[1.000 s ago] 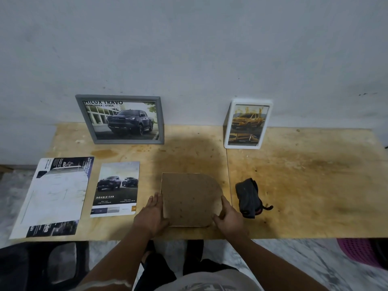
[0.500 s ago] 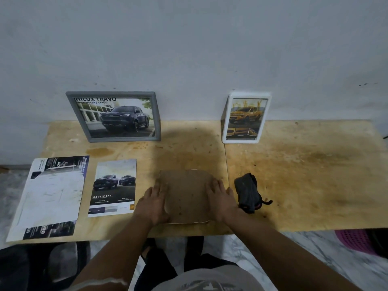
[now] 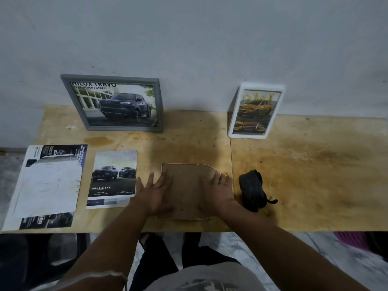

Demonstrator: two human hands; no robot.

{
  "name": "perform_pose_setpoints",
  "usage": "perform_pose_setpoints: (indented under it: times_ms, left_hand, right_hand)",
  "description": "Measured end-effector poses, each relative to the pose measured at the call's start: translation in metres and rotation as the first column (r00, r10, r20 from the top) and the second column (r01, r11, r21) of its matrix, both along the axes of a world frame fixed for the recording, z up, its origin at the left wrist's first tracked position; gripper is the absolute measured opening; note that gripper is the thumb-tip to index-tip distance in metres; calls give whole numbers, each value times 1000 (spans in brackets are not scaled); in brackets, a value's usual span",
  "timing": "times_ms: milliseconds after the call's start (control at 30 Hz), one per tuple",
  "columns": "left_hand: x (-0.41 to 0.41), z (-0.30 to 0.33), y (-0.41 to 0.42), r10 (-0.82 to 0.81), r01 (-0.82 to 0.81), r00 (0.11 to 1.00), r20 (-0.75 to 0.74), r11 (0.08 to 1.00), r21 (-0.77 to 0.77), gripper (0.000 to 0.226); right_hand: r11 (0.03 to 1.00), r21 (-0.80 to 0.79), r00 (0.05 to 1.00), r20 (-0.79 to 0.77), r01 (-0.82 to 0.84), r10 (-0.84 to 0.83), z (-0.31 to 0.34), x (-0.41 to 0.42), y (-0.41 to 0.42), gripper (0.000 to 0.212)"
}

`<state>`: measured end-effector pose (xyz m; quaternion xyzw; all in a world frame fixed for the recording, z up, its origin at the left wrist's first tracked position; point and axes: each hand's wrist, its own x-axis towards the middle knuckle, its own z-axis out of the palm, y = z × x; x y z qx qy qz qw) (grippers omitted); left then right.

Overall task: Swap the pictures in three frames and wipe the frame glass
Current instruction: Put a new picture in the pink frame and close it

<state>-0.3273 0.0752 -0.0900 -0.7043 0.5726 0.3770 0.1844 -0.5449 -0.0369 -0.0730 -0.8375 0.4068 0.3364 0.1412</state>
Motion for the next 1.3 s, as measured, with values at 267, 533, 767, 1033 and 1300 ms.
perform_pose_setpoints:
  times_ms: [267, 533, 767, 1033, 1300]
  left_hand:
    - [2, -15, 10, -42, 43, 999, 23, 998, -38, 122]
    - [-1, -26, 13, -87, 99, 989, 117, 990, -96, 122]
    - [-14, -14, 20, -45, 66, 981, 188, 993, -102, 113]
    - [-15, -29, 70, 55, -37, 996, 70, 969, -244, 87]
    - [5, -33, 74, -52, 67, 996, 68, 968, -243, 81]
  right_hand:
    - [999, -6, 999, 15, 42, -42, -12, -2, 13, 111]
    - [991, 31, 980, 150, 130, -134, -39, -23, 20, 121]
    - [987, 73, 949, 274, 143, -158, -26, -45, 30, 101]
    - [989, 15, 940, 308, 149, -146, -32, -70, 56, 96]
    - [991, 19, 953, 273, 131, -131, -37, -67, 54, 93]
